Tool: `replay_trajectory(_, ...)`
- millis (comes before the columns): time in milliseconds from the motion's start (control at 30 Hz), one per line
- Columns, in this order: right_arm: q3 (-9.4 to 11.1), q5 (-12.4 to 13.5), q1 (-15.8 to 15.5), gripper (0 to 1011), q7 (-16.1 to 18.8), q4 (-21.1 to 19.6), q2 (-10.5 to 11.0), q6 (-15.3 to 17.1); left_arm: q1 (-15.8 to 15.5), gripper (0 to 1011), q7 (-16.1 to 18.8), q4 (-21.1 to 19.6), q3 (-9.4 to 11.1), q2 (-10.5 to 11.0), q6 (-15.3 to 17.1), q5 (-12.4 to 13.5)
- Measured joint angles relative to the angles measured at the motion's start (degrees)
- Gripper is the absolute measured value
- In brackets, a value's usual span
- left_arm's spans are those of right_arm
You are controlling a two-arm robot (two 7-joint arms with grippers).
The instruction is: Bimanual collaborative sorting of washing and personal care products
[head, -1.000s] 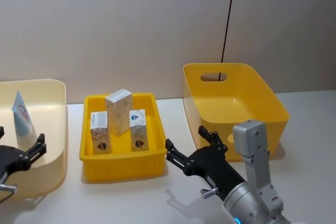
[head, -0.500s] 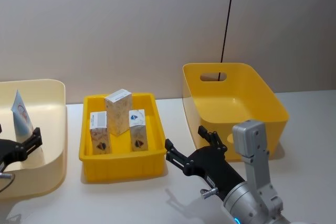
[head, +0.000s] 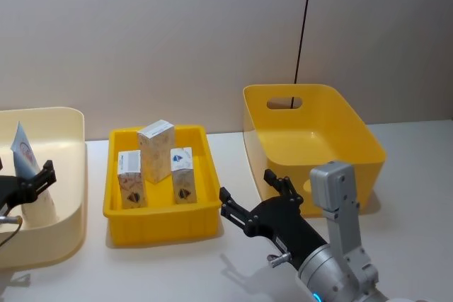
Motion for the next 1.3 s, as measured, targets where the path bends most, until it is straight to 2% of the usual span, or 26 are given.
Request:
replay_trajectory(433,0.0,0.0,0.0,1001,0.0,0.0,0.0,0.0,-2.0,980,0.2,2.5,0.0,-1.2,0.0,0.5)
replay_trajectory(700,0.0,0.0,0.0,1001,0.0,0.0,0.0,0.0,-2.5,805,0.3,3.2,0.0,-1.5,0.0,0.7)
replay_trajectory(733,0.0,0.0,0.0,1001,0.0,0.0,0.0,0.0,-2.6,742,0.3,3.2,0.0,-1.6,0.0,0.7)
replay_trajectory(900,0.0,0.0,0.0,1001,0.0,0.0,0.0,0.0,-2.7,612,0.3,3.4,0.0,-1.6,0.0,0.7)
replay_trajectory(933,0.0,0.0,0.0,1001,0.0,0.0,0.0,0.0,-2.7,544,0.3,3.5,0.0,-1.7,0.0,0.7)
replay_trajectory(1167,0.0,0.0,0.0,1001,0.0,0.0,0.0,0.0,-2.9,336,0.3,3.7,0.0,-1.8,-0.1,0.8)
replay_trajectory(1300,0.0,0.0,0.0,1001,0.0,0.0,0.0,0.0,-2.9,286,0.3,3.7,0.0,-1.8,-0.1,0.8)
